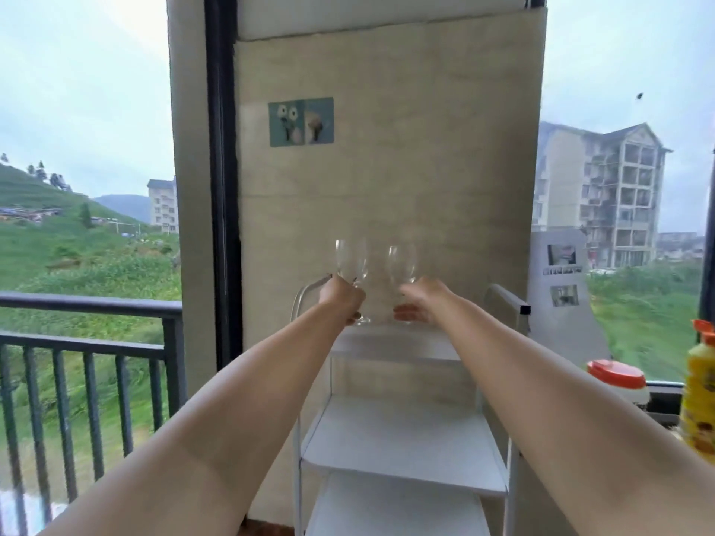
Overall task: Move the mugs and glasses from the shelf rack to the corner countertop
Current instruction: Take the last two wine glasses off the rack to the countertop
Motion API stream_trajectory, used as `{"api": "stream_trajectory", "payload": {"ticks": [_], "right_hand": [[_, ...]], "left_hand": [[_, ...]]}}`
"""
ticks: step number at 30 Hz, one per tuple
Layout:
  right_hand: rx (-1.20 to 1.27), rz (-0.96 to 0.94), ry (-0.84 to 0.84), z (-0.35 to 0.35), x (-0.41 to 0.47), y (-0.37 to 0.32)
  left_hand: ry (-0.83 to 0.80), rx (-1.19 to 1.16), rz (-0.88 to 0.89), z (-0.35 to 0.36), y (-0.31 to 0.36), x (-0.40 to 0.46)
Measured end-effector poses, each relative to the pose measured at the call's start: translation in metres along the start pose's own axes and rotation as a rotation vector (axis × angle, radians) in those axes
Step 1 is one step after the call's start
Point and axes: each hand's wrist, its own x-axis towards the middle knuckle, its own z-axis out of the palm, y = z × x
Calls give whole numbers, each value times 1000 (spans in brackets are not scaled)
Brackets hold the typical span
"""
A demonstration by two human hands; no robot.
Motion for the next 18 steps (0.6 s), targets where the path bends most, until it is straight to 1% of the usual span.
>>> {"api": "stream_trajectory", "payload": {"ticks": [2,6,10,13,16,18], "right_hand": [[26,17,-19,4,13,3],[-43,1,1,8,30,15],[-72,-17,39,7,36,21],[-92,-67,81,9,33,19],[-104,-134,127,10,20,10],[-110,-165,150,9,6,2]], "left_hand": [[11,-22,-17,7,-4,11],[36,-58,-44,18,-13,26],[23,-47,-21,19,-17,29],[3,-40,9,14,-15,21],[-33,-94,-1,6,-12,10],[-44,-98,30,-1,-9,-1]]}}
